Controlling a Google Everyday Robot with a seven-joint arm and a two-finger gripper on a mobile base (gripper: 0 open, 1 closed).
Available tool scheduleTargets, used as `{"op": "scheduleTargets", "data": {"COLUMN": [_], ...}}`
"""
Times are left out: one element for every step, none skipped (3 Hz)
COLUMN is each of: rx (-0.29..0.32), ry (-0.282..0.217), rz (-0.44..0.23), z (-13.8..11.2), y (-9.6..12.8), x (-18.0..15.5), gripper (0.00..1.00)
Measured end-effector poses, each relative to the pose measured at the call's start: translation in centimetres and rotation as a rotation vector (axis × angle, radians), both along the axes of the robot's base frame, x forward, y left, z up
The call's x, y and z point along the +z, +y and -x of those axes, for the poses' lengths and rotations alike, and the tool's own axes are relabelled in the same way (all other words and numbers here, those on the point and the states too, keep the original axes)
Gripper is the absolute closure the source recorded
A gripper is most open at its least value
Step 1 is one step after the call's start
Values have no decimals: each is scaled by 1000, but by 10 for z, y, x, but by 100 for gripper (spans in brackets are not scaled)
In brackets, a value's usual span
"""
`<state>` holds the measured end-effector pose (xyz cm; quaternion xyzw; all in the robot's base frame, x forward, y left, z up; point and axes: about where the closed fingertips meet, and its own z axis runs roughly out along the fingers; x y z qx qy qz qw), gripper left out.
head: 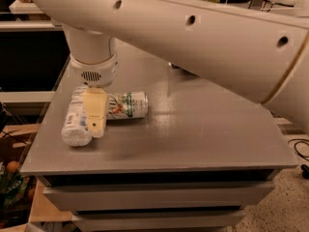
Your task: Move 7up can near blue plastic bottle
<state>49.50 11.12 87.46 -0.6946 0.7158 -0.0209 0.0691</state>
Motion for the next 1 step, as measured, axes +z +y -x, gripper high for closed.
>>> {"op": "scheduleTargets", "data": {"rx": [20], "ry": [15], "rz": [-11], "z": [0], "y": [1], "x": [2], "gripper": [0]}}
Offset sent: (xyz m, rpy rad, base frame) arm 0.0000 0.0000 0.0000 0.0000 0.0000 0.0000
